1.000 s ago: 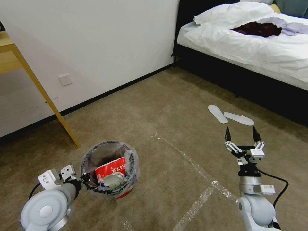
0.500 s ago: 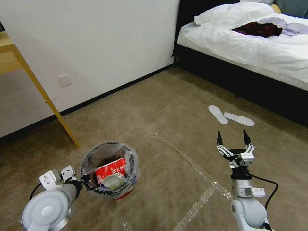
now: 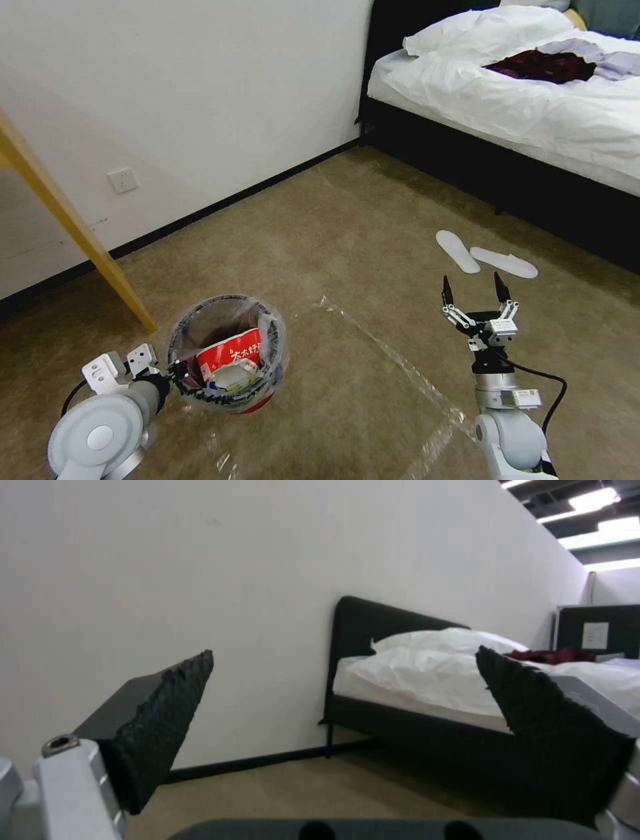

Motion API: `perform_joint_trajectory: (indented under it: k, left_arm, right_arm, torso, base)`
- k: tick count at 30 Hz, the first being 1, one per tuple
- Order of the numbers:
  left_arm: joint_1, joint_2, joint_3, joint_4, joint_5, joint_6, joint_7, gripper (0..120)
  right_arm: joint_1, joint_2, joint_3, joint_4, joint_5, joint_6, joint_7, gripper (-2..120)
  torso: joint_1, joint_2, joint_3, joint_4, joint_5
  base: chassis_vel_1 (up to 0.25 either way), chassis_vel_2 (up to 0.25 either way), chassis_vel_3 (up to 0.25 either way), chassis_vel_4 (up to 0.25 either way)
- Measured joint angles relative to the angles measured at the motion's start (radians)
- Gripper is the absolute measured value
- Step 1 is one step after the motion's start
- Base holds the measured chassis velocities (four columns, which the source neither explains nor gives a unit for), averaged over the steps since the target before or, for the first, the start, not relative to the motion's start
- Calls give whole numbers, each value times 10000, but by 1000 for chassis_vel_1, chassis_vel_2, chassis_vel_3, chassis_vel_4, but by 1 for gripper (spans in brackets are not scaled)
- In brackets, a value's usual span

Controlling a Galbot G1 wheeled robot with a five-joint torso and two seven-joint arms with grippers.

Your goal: Pick up the trash bin and place the garbage on the floor into it.

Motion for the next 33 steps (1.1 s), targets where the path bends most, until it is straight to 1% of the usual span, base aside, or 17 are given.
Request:
perform_joint_trajectory:
  k: [1, 4, 7, 8, 9, 10, 12, 16, 20, 21, 22, 23, 24, 28, 29, 31, 33]
  left_arm:
    - [1, -6, 11, 11, 20, 0, 2, 0]
    - [5, -7, 18, 11, 28, -1, 4, 0]
    - [12, 8, 3, -16, 29, -3, 5, 0]
    - [14, 13, -3, -17, 29, -3, 6, 0]
    - [14, 13, -3, -17, 29, -3, 6, 0]
    - [24, 17, -7, -29, 26, -4, 6, 0]
    - [27, 17, -7, -41, 26, -4, 6, 0]
    - [15, 12, 7, -43, 29, -7, 9, 0]
    - [-3, 9, 25, -28, 35, -9, 12, 0]
    - [-11, 11, 31, -17, 35, -10, 14, 0]
    - [-11, 15, 32, -17, 34, -8, 15, 0]
    - [-11, 15, 32, -17, 34, -8, 15, 0]
    - [-16, 19, 32, -17, 35, -9, 17, 0]
    - [-1, 21, 33, -17, 35, -9, 22, 0]
    - [15, 21, 35, -17, 46, -10, 24, 0]
    - [17, 21, 48, -17, 55, -10, 30, 0]
    - [19, 19, 54, -17, 57, -9, 32, 0]
  right_arm:
    - [-6, 12, -33, -30, -41, 20, -6, 100]
    - [-11, 31, -61, -48, -80, 38, -6, 100]
    - [-24, 38, -112, -50, -95, 52, -34, 100]
    - [-18, 42, -116, -57, -104, 58, -34, 100]
    - [-18, 42, -116, -57, -104, 58, -34, 100]
    - [-3, 56, -121, -78, -128, 71, -41, 100]
    - [9, 64, -123, -107, -145, 84, -53, 100]
    - [16, 80, -140, -133, -169, 96, -73, 100]
    - [6, 104, -147, -145, -216, 126, -108, 100]
    - [6, 107, -144, -145, -225, 128, -108, 100]
    - [5, 110, -147, -157, -241, 133, -122, 100]
    - [5, 110, -147, -157, -241, 133, -122, 100]
    - [0, 110, -146, -175, -249, 136, -127, 100]
    - [1, 121, -155, -214, -287, 161, -134, 100]
    - [10, 145, -172, -222, -324, 182, -128, 100]
    - [11, 165, -191, -253, -346, 236, -124, 100]
    - [12, 174, -210, -281, -354, 257, -121, 100]
  torso:
    - [-1, 0, 0, 2, 8]
    - [-1, 0, -1, -1, 0]
    - [-1, 0, -2, 1, 9]
    - [-3, 1, -3, 0, -3]
    - [-3, 1, -3, 0, -3]
    - [-3, 0, -2, 3, 3]
    - [-3, 0, -2, 0, 7]
    - [-2, 0, -2, 1, 0]
    - [-3, 0, -2, -1, 11]
    - [-2, 0, -1, 0, -3]
    - [-2, 1, -1, 4, 4]
    - [-2, 1, -1, 4, 4]
    - [-3, 2, -2, -2, 4]
    - [-5, 1, -2, -1, 3]
    - [-4, 2, -1, 3, 8]
    - [-5, 2, -2, -1, 0]
    - [-3, 2, -1, 1, 0]
  base:
    - [-177, 178, 204, -197]
    - [-192, 175, 196, -173]
    - [-206, 220, 201, -196]
    - [-242, 220, 210, -200]
    - [-242, 220, 210, -200]
    - [-220, 243, 253, -200]
    - [-220, 245, 261, -235]
    - [-267, 256, 239, -266]
    - [-262, 280, 277, -291]
    - [-253, 269, 258, -264]
    - [-253, 269, 251, -264]
    - [-253, 269, 251, -264]
    - [-306, 270, 278, -254]
    - [-277, 263, 281, -270]
    - [-290, 269, 247, -278]
    - [-285, 278, 258, -278]
    - [-279, 264, 275, -283]
